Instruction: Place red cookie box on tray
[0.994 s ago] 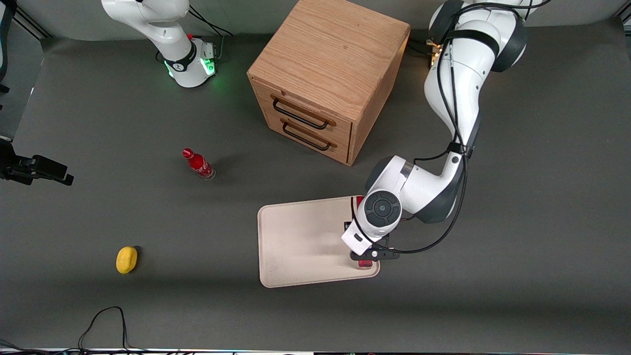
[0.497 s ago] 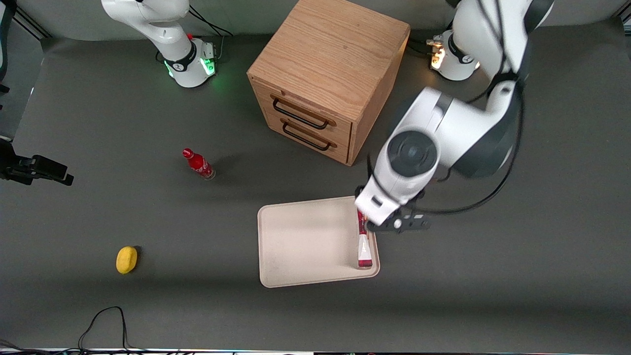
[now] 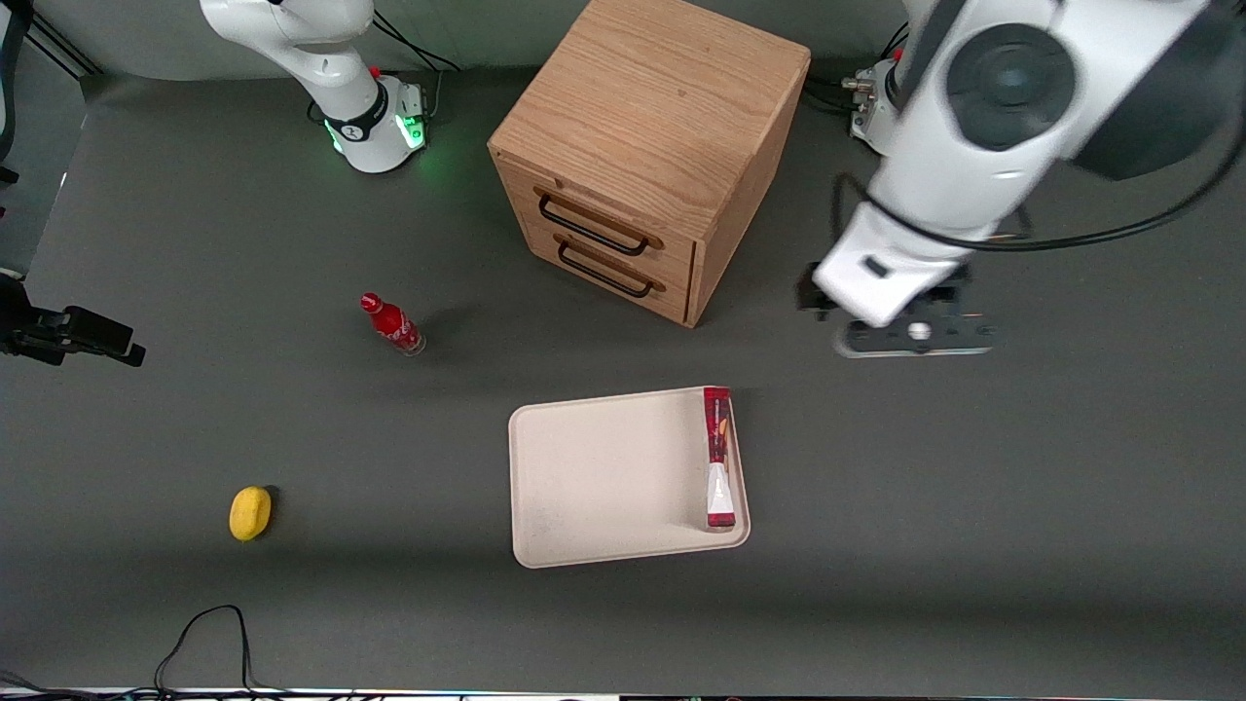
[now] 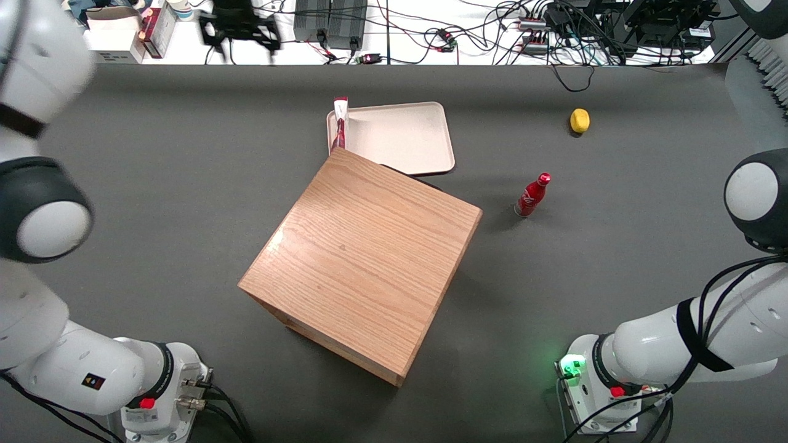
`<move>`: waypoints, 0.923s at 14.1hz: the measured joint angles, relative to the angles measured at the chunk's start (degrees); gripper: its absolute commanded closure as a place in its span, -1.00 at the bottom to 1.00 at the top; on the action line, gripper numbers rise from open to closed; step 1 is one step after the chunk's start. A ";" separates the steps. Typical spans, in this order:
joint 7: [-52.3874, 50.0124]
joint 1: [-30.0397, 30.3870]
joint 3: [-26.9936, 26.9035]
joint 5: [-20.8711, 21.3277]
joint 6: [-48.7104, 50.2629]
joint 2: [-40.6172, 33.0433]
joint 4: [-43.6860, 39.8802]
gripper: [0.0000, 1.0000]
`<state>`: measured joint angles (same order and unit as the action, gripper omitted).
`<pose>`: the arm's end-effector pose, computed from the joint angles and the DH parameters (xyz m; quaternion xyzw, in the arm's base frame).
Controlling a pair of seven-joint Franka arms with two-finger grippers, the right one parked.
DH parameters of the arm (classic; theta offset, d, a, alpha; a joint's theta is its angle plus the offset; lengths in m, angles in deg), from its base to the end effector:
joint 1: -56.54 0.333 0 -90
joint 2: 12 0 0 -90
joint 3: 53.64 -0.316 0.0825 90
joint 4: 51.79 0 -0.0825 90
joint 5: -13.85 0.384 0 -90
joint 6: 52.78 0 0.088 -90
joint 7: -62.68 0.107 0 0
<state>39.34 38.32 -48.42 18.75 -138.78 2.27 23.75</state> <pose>0.5775 -0.2317 0.5908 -0.9990 -0.0017 0.0176 0.0419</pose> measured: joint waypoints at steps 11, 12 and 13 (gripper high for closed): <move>19.52 19.39 -0.48 -1.66 -10.27 -12.08 20.65 -1.00; 19.65 19.71 -0.78 -1.76 -11.29 -12.10 20.74 -1.00; 19.89 19.71 -1.65 -2.16 -11.84 -12.10 20.74 -1.00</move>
<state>59.23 58.04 -50.08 16.59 -150.62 -9.83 44.49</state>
